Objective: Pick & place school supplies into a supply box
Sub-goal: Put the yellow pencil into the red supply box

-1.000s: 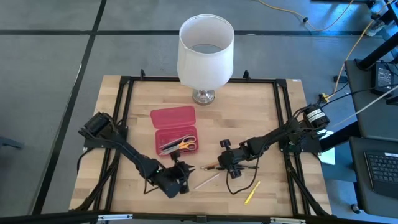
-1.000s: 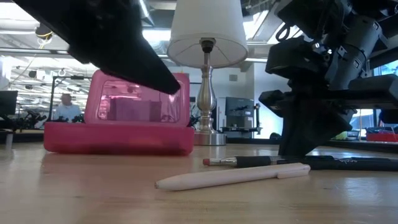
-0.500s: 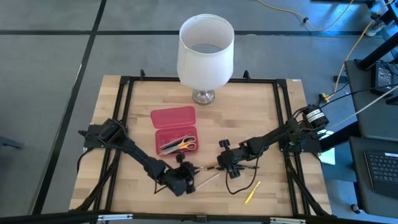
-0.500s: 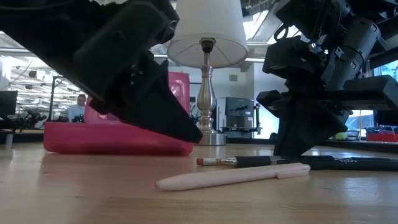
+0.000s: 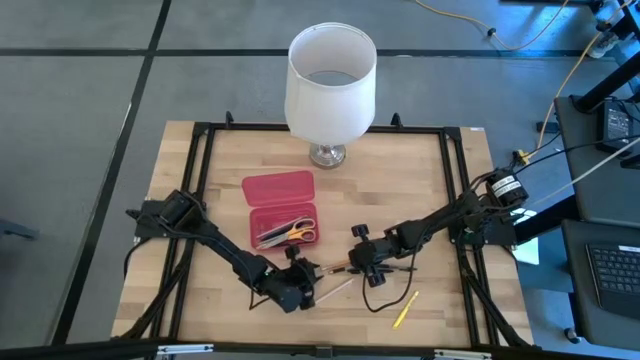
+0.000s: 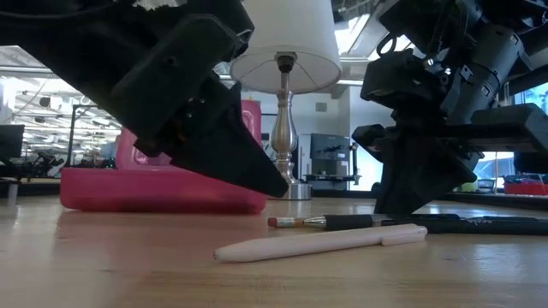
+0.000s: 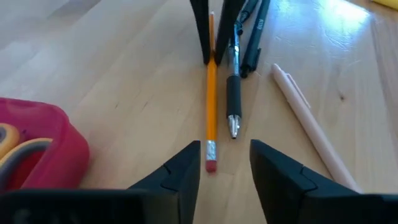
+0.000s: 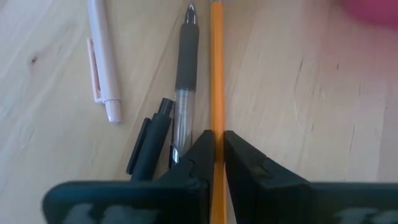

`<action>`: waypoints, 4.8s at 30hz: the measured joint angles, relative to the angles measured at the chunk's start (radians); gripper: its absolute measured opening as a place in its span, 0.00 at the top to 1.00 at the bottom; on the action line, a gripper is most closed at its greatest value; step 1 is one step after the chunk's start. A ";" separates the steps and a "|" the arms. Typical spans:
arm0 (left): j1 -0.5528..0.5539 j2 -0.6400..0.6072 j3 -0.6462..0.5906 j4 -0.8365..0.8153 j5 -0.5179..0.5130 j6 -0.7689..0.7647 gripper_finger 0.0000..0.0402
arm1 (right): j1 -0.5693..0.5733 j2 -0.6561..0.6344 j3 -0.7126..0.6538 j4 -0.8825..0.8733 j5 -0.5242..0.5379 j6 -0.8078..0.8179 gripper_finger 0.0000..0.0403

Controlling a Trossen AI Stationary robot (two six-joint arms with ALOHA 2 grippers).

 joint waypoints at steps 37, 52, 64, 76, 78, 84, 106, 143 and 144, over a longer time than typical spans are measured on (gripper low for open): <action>0.078 0.060 0.003 0.023 0.112 -0.045 0.76 | 0.001 0.000 0.000 0.027 -0.026 0.000 0.91; 0.078 0.062 0.003 -0.013 0.126 -0.021 0.97 | 0.001 0.000 0.000 0.027 -0.014 -0.006 0.91; 0.077 0.063 0.001 -0.007 0.123 -0.021 0.97 | 0.002 -0.063 -0.001 0.004 0.018 0.038 0.67; 0.073 0.026 -0.004 -0.017 0.123 0.004 0.97 | 0.002 -0.313 0.000 -0.168 0.034 0.061 0.66; 0.073 0.020 -0.004 -0.021 0.130 0.011 0.97 | 0.002 -0.340 0.000 -0.193 0.035 0.079 0.66; 0.075 0.019 -0.004 -0.010 0.144 0.011 0.98 | 0.002 -0.372 0.000 -0.234 0.044 0.086 0.66; 0.072 -0.181 0.000 -0.180 0.093 0.060 0.98 | 0.010 -0.505 0.000 -0.364 0.113 0.161 0.66; -0.062 -0.379 -0.210 -0.913 -0.003 -0.738 0.97 | 0.033 -0.655 -0.248 -0.033 0.235 0.260 0.66; -0.062 -0.379 -0.215 -0.913 0.000 -0.740 0.97 | 0.033 -0.655 -0.248 -0.024 0.235 0.260 0.66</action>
